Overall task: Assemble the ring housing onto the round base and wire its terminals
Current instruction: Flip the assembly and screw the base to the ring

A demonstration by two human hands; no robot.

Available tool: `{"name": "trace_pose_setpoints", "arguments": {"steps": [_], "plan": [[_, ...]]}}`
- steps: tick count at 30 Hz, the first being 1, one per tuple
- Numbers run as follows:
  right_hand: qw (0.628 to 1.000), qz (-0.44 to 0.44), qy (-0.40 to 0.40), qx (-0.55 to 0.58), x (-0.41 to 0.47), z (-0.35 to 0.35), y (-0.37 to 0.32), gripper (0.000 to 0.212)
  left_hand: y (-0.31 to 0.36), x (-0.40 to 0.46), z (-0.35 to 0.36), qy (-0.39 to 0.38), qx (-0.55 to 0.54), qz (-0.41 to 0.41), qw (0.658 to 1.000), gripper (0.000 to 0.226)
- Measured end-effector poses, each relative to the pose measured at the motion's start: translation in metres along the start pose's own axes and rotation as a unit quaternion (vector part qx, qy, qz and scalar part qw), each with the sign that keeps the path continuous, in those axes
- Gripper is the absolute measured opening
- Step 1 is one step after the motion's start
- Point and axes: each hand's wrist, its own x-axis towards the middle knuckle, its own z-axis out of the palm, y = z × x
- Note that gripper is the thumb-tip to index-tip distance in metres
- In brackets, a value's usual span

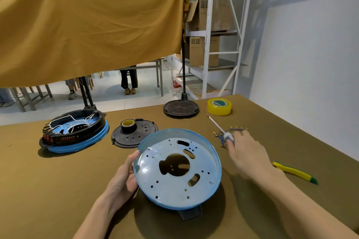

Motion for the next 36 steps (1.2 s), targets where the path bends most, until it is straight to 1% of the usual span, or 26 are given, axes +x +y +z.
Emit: {"name": "trace_pose_setpoints", "arguments": {"steps": [1, 2, 4, 6, 8, 10, 12, 14, 18, 20, 25, 29, 32, 36], "plan": [[0.996, -0.014, 0.017, 0.085, 0.003, -0.010, -0.007, 0.029, 0.001, -0.001, 0.001, -0.002, -0.004, 0.000, 1.000, 0.059], [0.984, -0.036, 0.016, 0.174, 0.007, -0.021, -0.016, 0.029, 0.001, -0.001, 0.001, -0.003, -0.006, 0.002, 1.000, 0.058], [0.950, -0.082, -0.021, 0.301, 0.014, -0.034, -0.039, 0.025, 0.000, -0.001, 0.001, -0.003, -0.005, 0.003, 1.000, 0.057], [0.927, -0.097, -0.050, 0.360, 0.020, -0.037, -0.061, 0.026, 0.000, -0.001, 0.002, 0.004, 0.003, 0.005, 1.000, 0.059], [0.912, -0.097, -0.064, 0.393, 0.027, -0.034, -0.076, 0.030, -0.001, -0.001, 0.002, 0.012, 0.005, 0.005, 1.000, 0.059], [0.890, -0.091, -0.080, 0.440, 0.034, -0.031, -0.085, 0.032, -0.001, -0.001, 0.003, 0.017, 0.002, 0.004, 1.000, 0.059], [0.867, -0.080, -0.084, 0.484, 0.040, -0.030, -0.091, 0.033, 0.000, 0.000, 0.002, 0.024, 0.003, 0.004, 1.000, 0.059], [0.851, -0.078, -0.070, 0.515, 0.043, -0.028, -0.096, 0.031, 0.001, 0.001, 0.002, 0.024, 0.003, 0.003, 1.000, 0.059], [0.822, -0.114, 0.027, 0.558, 0.045, -0.024, -0.108, 0.026, 0.002, 0.001, 0.002, 0.009, -0.007, -0.007, 1.000, 0.061], [0.814, -0.146, 0.054, 0.560, 0.046, -0.024, -0.115, 0.025, 0.003, 0.001, 0.001, -0.001, -0.016, -0.008, 1.000, 0.059], [0.823, -0.220, 0.030, 0.523, 0.050, -0.018, -0.133, 0.026, 0.005, 0.001, 0.001, -0.018, -0.014, -0.008, 1.000, 0.056], [0.830, -0.233, 0.033, 0.507, 0.053, -0.012, -0.139, 0.028, 0.006, 0.000, 0.002, -0.023, 0.006, -0.001, 1.000, 0.056], [0.827, -0.231, 0.041, 0.511, 0.057, -0.011, -0.139, 0.027, 0.007, 0.000, 0.002, -0.032, 0.020, 0.007, 0.999, 0.059], [0.822, -0.230, 0.041, 0.519, 0.061, -0.012, -0.137, 0.025, 0.008, 0.001, 0.001, -0.037, 0.017, 0.010, 0.999, 0.041]]}}
